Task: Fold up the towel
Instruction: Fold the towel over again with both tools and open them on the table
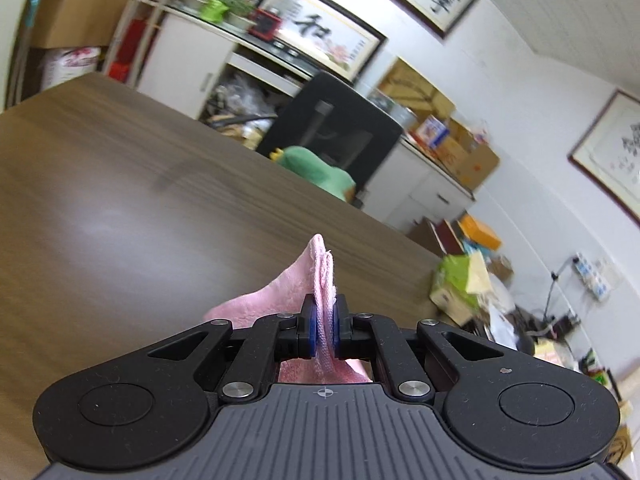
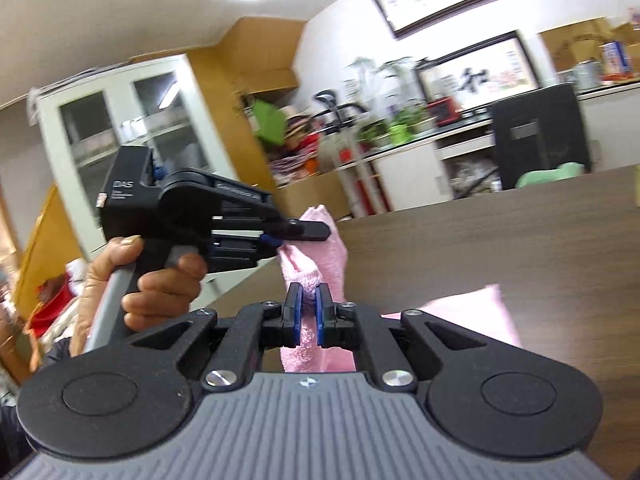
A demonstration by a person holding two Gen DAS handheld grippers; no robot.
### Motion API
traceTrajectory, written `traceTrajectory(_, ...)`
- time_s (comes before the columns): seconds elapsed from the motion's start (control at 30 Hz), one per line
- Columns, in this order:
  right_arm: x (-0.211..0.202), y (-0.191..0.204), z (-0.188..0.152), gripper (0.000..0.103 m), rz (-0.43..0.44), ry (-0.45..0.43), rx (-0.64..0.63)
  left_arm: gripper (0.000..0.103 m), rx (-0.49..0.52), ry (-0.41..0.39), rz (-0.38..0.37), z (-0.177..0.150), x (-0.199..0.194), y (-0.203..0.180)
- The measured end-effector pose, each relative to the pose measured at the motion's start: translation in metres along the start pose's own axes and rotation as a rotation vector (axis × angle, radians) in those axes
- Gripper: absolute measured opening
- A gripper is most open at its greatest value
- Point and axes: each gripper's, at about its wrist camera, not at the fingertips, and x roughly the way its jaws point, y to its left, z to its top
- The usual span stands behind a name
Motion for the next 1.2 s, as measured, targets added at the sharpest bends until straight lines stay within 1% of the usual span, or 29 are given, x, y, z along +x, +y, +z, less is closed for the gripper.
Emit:
traceTrajectory(0.07,-0.003,-0.011,-0.003,0.007,-0.041,0.005,0.009,0.007,0.024,0.018,0.004,-0.004,0.012,-0.010)
traceTrajectory(0.13,-0.002,-0.018,-0.004,0.007,-0.069,0.025,0.014,0.007,0.058,0.051,0.022,-0.008,0.035,-0.022)
traceTrajectory(0.17,-0.002,-0.024,-0.005,0.007,-0.094,0.046,0.019,0.007,0.071,0.063,0.031,-0.012,0.041,-0.025)
traceTrajectory(0.33,0.010,-0.031,-0.010,0.008,-0.149,0.155,0.047,0.009,0.141,0.126,0.088,-0.032,0.068,-0.036)
traceTrajectory(0.37,0.014,-0.035,-0.012,0.008,-0.176,0.183,0.062,0.009,0.150,0.136,0.097,-0.035,0.072,-0.037)
traceTrajectory(0.43,0.020,-0.036,-0.014,0.008,-0.216,0.210,0.070,0.012,0.180,0.148,0.095,-0.042,0.079,-0.041)
traceTrajectory(0.5,0.023,-0.037,-0.018,0.008,-0.251,0.228,0.076,0.014,0.205,0.138,0.097,-0.048,0.078,-0.044)
traceTrajectory(0.57,0.027,-0.039,-0.023,0.008,-0.268,0.248,0.086,0.018,0.240,0.112,0.086,-0.050,0.076,-0.049)
traceTrajectory(0.6,0.030,-0.040,-0.025,0.008,-0.280,0.255,0.089,0.024,0.252,0.093,0.081,-0.050,0.071,-0.050)
traceTrajectory(0.67,0.032,-0.040,-0.029,0.008,-0.302,0.273,0.080,0.028,0.272,0.063,0.071,-0.050,0.064,-0.052)
traceTrajectory(0.7,0.037,-0.040,-0.033,0.008,-0.332,0.291,0.070,0.030,0.282,0.043,0.064,-0.048,0.057,-0.051)
traceTrajectory(0.77,0.041,-0.040,-0.033,0.008,-0.340,0.299,0.070,0.037,0.292,0.013,0.060,-0.046,0.052,-0.052)
traceTrajectory(0.83,0.041,-0.039,-0.034,0.009,-0.343,0.294,0.070,0.051,0.298,-0.021,0.071,-0.045,0.040,-0.044)
traceTrajectory(0.87,0.041,-0.038,-0.034,0.009,-0.345,0.286,0.069,0.054,0.296,-0.021,0.080,-0.047,0.036,-0.040)
traceTrajectory(0.93,0.036,-0.036,-0.036,0.009,-0.346,0.262,0.061,0.055,0.292,-0.020,0.098,-0.052,0.029,-0.031)
traceTrajectory(1.0,0.036,-0.035,-0.039,0.009,-0.381,0.241,0.026,0.055,0.294,0.001,0.104,-0.058,0.023,-0.024)
traceTrajectory(1.07,0.036,-0.033,-0.042,0.011,-0.415,0.220,-0.008,0.055,0.325,0.019,0.109,-0.068,0.020,-0.021)
traceTrajectory(1.17,0.043,-0.030,-0.047,0.018,-0.448,0.246,-0.048,0.055,0.374,0.046,0.117,-0.082,0.014,-0.018)
traceTrajectory(1.2,0.044,-0.029,-0.048,0.018,-0.459,0.259,-0.053,0.055,0.414,0.051,0.133,-0.090,0.016,-0.021)
